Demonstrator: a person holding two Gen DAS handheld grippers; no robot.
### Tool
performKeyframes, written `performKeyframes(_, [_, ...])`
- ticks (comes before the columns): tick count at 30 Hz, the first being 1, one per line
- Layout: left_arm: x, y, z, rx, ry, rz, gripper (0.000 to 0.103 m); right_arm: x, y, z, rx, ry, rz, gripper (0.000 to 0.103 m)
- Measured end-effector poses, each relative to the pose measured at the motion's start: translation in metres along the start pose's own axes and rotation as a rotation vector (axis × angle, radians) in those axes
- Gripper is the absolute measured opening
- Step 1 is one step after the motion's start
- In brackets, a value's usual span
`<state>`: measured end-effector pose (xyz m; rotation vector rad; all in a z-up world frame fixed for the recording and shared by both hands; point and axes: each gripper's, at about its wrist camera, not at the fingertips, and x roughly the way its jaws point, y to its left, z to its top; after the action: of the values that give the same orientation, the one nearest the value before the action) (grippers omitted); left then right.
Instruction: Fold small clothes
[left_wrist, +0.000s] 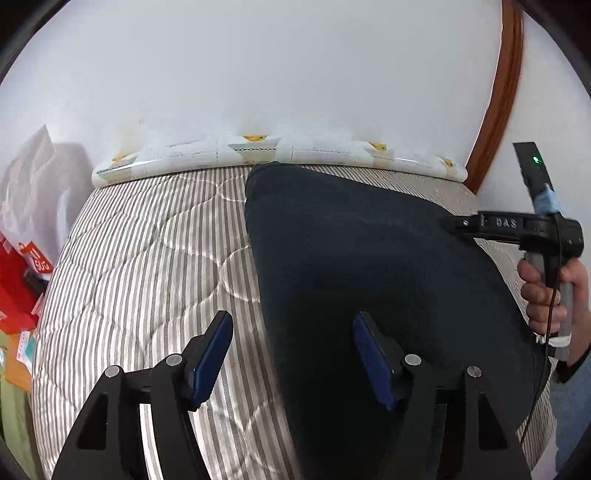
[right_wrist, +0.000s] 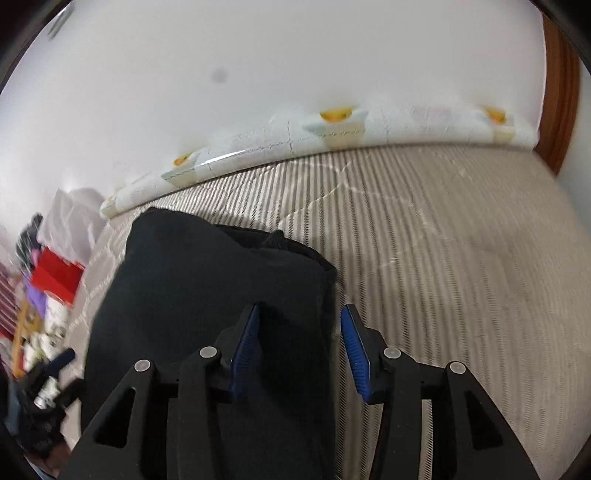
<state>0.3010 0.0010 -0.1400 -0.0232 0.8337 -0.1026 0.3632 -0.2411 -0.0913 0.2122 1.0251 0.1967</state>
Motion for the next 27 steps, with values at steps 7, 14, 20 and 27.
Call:
performKeyframes(7, [0.011,-0.001,0.005,0.017,0.005,-0.013,0.066,-0.028,0.019,0.005,-0.157,-0.214,-0.016,0.01])
performKeyframes(14, [0.013,0.002,0.003,0.01,0.011,-0.032,0.066,-0.001,0.008,0.018,-0.117,-0.085,-0.047,0.016])
performKeyframes(20, [0.014,-0.001,0.003,0.013,0.011,-0.039,0.066,0.007,0.004,0.032,-0.071,-0.059,-0.039,0.031])
performKeyframes(27, [0.01,0.002,-0.002,0.002,0.015,-0.044,0.066,0.015,0.003,0.033,-0.107,-0.094,-0.079,0.002])
